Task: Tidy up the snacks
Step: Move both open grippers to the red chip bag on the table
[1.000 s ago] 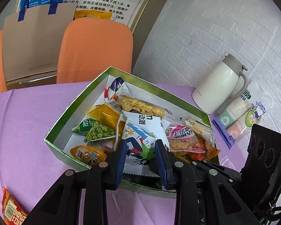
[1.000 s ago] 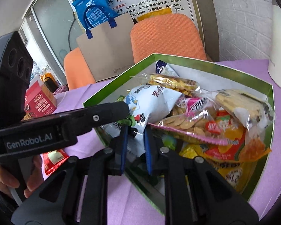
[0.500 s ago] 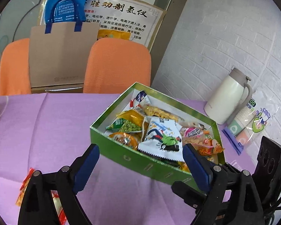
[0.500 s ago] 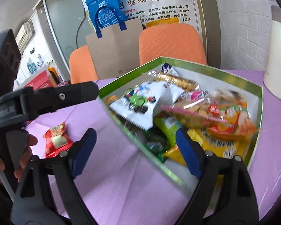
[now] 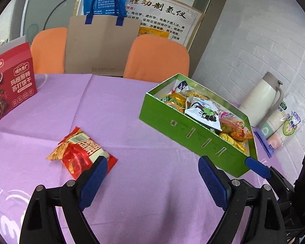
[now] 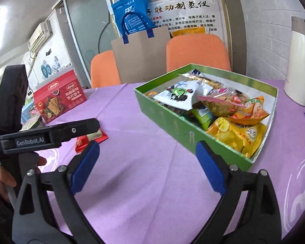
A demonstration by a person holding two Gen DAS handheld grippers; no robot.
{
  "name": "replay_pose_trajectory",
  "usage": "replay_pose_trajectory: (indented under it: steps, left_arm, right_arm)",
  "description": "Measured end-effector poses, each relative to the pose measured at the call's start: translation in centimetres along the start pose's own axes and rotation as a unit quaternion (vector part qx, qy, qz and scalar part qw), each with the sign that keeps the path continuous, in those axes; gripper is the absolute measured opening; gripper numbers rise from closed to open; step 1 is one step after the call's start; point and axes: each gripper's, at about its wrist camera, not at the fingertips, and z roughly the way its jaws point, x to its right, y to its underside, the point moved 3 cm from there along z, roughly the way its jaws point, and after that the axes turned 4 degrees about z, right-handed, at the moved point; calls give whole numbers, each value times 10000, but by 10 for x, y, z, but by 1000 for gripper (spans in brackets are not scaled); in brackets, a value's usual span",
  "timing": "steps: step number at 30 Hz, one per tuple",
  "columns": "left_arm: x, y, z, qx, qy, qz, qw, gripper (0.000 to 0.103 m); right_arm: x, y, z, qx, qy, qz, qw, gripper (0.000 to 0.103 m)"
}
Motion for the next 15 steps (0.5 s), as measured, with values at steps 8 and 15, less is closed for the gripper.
replay_pose_trajectory:
  steps: [8,15]
  left_arm:
    - [-45,22,-11,-82,-276,-263,9992,92]
    - [-107,30,-20,-150,-380,-907,9950,92]
  right_arm:
    - [-29,15,21,-465,-172,-171,9986,95]
    - [-53,25,40,-793,-291,-406,9956,95]
